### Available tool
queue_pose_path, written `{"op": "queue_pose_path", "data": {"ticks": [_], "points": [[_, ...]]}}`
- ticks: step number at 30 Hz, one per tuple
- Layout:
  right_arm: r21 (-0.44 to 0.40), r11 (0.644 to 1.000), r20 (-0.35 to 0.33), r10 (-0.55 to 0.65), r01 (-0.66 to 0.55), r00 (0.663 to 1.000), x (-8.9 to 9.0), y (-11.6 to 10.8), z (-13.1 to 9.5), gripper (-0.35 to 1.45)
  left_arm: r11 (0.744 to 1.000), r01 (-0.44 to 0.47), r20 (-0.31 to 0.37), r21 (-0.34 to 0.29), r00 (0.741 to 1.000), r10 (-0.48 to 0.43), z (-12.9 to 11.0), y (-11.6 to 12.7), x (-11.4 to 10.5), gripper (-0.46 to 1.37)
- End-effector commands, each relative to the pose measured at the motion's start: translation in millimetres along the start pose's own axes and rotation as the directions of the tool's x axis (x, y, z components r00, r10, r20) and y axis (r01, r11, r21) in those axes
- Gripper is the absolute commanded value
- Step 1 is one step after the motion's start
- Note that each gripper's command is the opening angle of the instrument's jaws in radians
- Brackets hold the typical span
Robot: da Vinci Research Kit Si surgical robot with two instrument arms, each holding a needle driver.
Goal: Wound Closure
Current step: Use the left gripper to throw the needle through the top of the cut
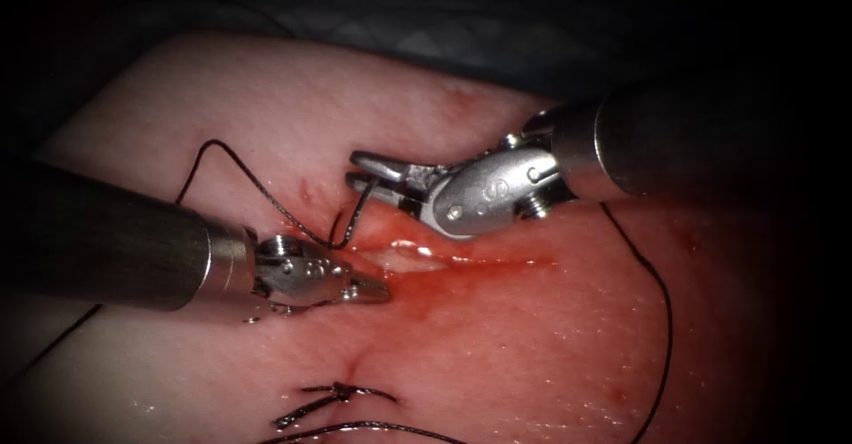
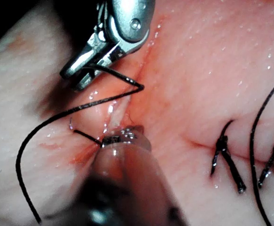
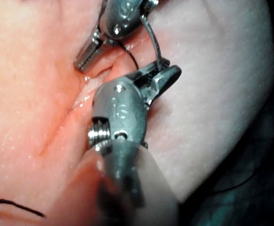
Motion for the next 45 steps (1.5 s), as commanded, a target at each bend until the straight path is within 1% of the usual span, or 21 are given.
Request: {"op": "queue_pose_path", "data": {"ticks": [1,2,4,5,9,16,20,21,23,24,27,32,33,35,38,39,40,43,44,45], "points": [[-0.012,0.999,0.005,0.049,-0.049,0.999,-0.4,-0.1,0.0,-0.35,1.0,-0.002,0.001,-0.004,1.0,0.002,-0.1,0.0,0.0,-0.12],[-0.024,0.995,0.013,0.097,-0.097,0.995,-0.6,0.2,0.0,-0.35,1.0,0.003,0.001,-0.005,1.0,-0.003,-0.1,0.0,0.0,-0.11],[-0.033,0.991,0.014,0.127,-0.126,0.992,-0.7,0.4,0.0,-0.35,1.0,0.003,0.001,-0.005,1.0,-0.003,-0.1,0.0,0.0,-0.11],[-0.043,0.986,0.019,0.162,-0.161,0.987,-1.0,0.8,-0.1,-0.35,1.0,0.002,0.002,-0.006,1.0,-0.002,-0.2,0.0,0.0,-0.11],[-0.059,0.977,0.026,0.209,-0.207,0.978,-1.4,1.3,-0.2,-0.35,1.0,0.001,0.001,-0.006,1.0,-0.001,-0.4,-0.1,0.1,-0.11],[-0.086,0.949,0.017,0.306,-0.304,0.952,-2.0,2.4,-0.3,-0.35,1.0,0.0,0.001,-0.007,1.0,0.0,-0.4,-0.1,0.0,-0.11],[-0.09,0.927,0.01,0.367,-0.365,0.93,-2.3,2.9,-0.2,-0.35,1.0,-0.001,0.001,-0.008,1.0,0.001,-0.5,-0.1,0.0,-0.1],[-0.09,0.916,0.006,0.394,-0.392,0.919,-2.5,3.1,-0.2,-0.35,1.0,-0.002,0.002,-0.009,1.0,0.002,-0.5,-0.1,-0.1,-0.1],[-0.092,0.906,0.001,0.415,-0.413,0.91,-2.6,3.3,-0.3,-0.35,1.0,-0.002,0.004,-0.006,1.0,0.002,-0.6,-0.1,-0.1,-0.1],[-0.091,0.894,0.0,0.441,-0.44,0.897,-2.8,3.6,-0.3,-0.35,1.0,-0.003,0.004,-0.006,1.0,0.003,-0.6,-0.1,-0.2,-0.1],[-0.093,0.875,-0.004,0.478,-0.476,0.879,-3.2,4.3,-0.3,-0.35,1.0,-0.004,0.004,-0.004,1.0,0.004,-0.7,-0.1,-0.2,-0.1],[-0.09,0.856,-0.006,0.51,-0.509,0.86,-3.8,4.7,-0.2,-0.35,1.0,-0.004,0.003,-0.003,1.0,0.004,-0.9,-0.2,-0.3,-0.11],[-0.085,0.846,-0.005,0.529,-0.527,0.849,-4.0,4.5,-0.2,-0.35,1.0,-0.005,0.003,-0.004,1.0,0.005,-1.0,-0.2,-0.3,-0.12],[-0.082,0.835,-0.004,0.546,-0.545,0.838,-4.2,4.3,-0.3,-0.35,1.0,-0.006,0.005,0.0,1.0,0.006,-1.2,-0.2,-0.4,-0.13],[-0.073,0.804,-0.006,0.591,-0.59,0.807,-4.6,4.0,-0.3,-0.35,1.0,-0.009,0.005,0.01,1.0,0.009,-2.0,-0.2,-0.6,-0.17],[-0.07,0.801,-0.007,0.595,-0.594,0.804,-4.6,4.0,-0.3,-0.35,1.0,-0.009,0.005,0.009,1.0,0.009,-2.1,-0.1,-0.6,-0.17],[-0.066,0.781,-0.012,0.622,-0.621,0.783,-4.8,4.1,-0.3,-0.35,1.0,-0.012,0.005,0.008,1.0,0.012,-2.5,-0.1,-1.0,-0.15],[-0.055,0.734,-0.019,0.678,-0.677,0.735,-5.3,4.2,-0.3,-0.35,1.0,-0.009,0.005,0.006,1.0,0.009,-3.2,-0.1,-2.0,-0.08],[-0.047,0.703,-0.016,0.71,-0.71,0.704,-5.6,4.2,-0.2,-0.35,1.0,-0.007,0.005,0.007,1.0,0.007,-3.4,-0.1,-2.5,-0.08],[-0.041,0.692,-0.012,0.721,-0.721,0.693,-5.7,4.2,-0.2,-0.35,1.0,-0.009,0.005,0.007,1.0,0.009,-3.5,-0.2,-2.8,-0.07]]}}
